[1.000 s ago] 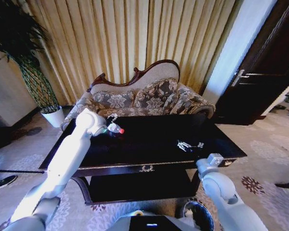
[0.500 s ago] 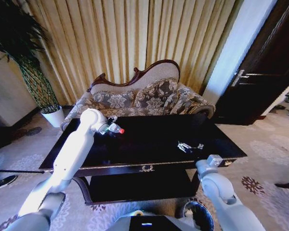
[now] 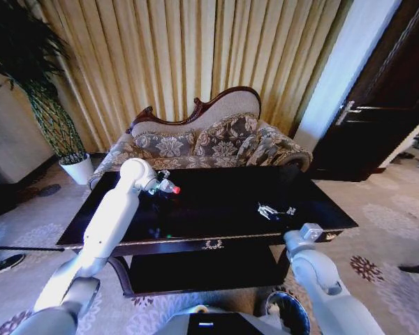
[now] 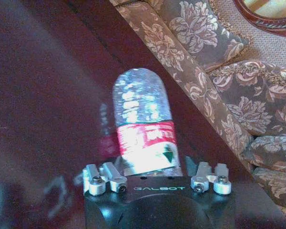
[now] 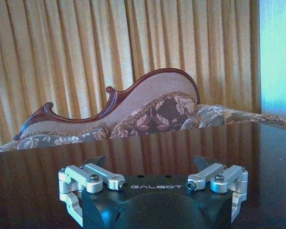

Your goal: Move to the front of the table and place the trash on the table into the trash bin.

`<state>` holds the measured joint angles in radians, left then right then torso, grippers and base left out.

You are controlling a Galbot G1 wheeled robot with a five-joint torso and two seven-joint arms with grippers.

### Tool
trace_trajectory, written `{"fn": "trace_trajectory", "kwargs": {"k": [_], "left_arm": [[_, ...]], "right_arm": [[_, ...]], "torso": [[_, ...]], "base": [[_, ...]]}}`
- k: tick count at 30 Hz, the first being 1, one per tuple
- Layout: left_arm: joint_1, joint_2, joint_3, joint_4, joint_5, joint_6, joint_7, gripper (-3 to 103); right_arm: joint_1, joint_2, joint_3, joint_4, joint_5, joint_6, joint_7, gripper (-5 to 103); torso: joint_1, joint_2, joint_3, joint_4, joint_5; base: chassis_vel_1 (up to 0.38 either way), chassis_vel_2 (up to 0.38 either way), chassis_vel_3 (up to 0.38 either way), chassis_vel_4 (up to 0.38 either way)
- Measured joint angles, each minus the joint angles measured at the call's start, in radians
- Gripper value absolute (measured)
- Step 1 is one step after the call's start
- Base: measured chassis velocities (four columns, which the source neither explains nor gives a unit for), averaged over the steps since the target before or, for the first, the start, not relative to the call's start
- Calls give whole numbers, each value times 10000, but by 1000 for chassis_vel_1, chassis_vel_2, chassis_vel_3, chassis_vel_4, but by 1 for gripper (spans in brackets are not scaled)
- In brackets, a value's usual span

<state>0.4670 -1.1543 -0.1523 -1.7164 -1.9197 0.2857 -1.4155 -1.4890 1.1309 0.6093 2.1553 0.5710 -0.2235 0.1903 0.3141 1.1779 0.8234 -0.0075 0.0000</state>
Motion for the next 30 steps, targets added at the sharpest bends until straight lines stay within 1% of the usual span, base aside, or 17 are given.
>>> {"fn": "trace_trajectory", "kwargs": {"k": [3, 5, 7, 8, 9, 12, 14, 15, 18, 19, 20, 21, 22, 23, 24, 27, 30], "left_arm": [[22, 30, -31, 0, 14, 26, 85, 55], [21, 63, -40, -1, 51, 94, 157, 55], [25, 128, -41, -6, 301, 225, 412, 44], [60, 206, -59, -51, 562, 361, 748, 41], [60, 206, -59, -51, 562, 361, 748, 41], [357, 519, -108, -395, 1646, 709, 2061, 34], [793, 882, -115, -686, 3093, 1026, 3584, 28], [793, 882, -115, -686, 3093, 1026, 3584, 28], [1874, 1688, 4, -902, 7096, 1129, 6541, 24], [1874, 1688, 4, -902, 7096, 1129, 6541, 24], [2109, 1854, 11, -923, 7981, 1025, 7215, 23], [2441, 2115, 43, -946, 9481, 786, 8178, 22], [2595, 2249, 71, -943, 10346, 548, 8678, 22], [2595, 2249, 71, -943, 10346, 548, 8678, 22], [2799, 2436, 88, -917, 11596, 110, 9437, 22], [3132, 2788, 78, -832, 14019, -771, 10832, 22], [3282, 2960, 87, -871, 14781, -1147, 11444, 22]], "right_arm": [[20, -4, 7, -2, 4, 20, 0, 100], [28, -5, 7, -2, 6, 21, 0, 100], [36, -5, 8, -2, 8, 22, 0, 100], [47, -5, 8, -1, 8, 22, 0, 100], [47, -5, 8, -1, 8, 22, 0, 100], [66, -5, 8, 16, 12, 22, 0, 100], [107, -15, 4, 43, 28, 22, 1, 100], [107, -15, 4, 43, 28, 22, 1, 100], [269, -67, -59, 112, 189, 22, 7, 100], [269, -67, -59, 112, 189, 22, 7, 100], [300, -83, -80, 139, 261, 22, 10, 100], [365, -122, -139, 225, 497, 20, 14, 100], [402, -147, -178, 285, 659, 11, 22, 100], [402, -147, -178, 285, 659, 11, 22, 100], [464, -185, -246, 394, 909, -20, 32, 100], [741, -317, -486, 690, 1708, -99, 49, 100], [1002, -403, -667, 824, 2292, -145, 51, 100]], "torso": [[0, 1, 0, 0, 0], [0, 1, 0, 0, 0], [0, 0, 0, 0, -1], [0, 0, 0, 0, 0], [0, 0, 0, 0, 0], [0, 0, 0, -1, -1], [0, 1, 0, -1, 0], [0, 1, 0, -1, 0], [0, 1, -1, 3, -2], [0, 1, -1, 3, -2], [-1, 0, 0, 5, -4], [-1, 1, 0, 5, -4], [0, 1, 0, 4, -3], [0, 1, 0, 4, -3], [-1, 1, 0, 0, -3], [-1, 1, -1, 1, -1], [-1, 1, -1, 0, 0]], "base": [[0, 0, 0, 0], [0, 0, 0, 0], [0, 0, 0, 0], [0, 0, 0, 0], [0, 0, 0, 0], [0, 0, 0, 0], [0, 0, 0, 0], [0, 0, 0, 0], [0, 0, 0, 0], [0, 0, 0, 0], [0, 0, 0, 0], [0, 0, 0, 0], [0, 0, 0, 0], [0, 0, 0, 0], [0, 0, 0, 0], [0, 0, 0, 0], [0, 0, 0, 0]]}}
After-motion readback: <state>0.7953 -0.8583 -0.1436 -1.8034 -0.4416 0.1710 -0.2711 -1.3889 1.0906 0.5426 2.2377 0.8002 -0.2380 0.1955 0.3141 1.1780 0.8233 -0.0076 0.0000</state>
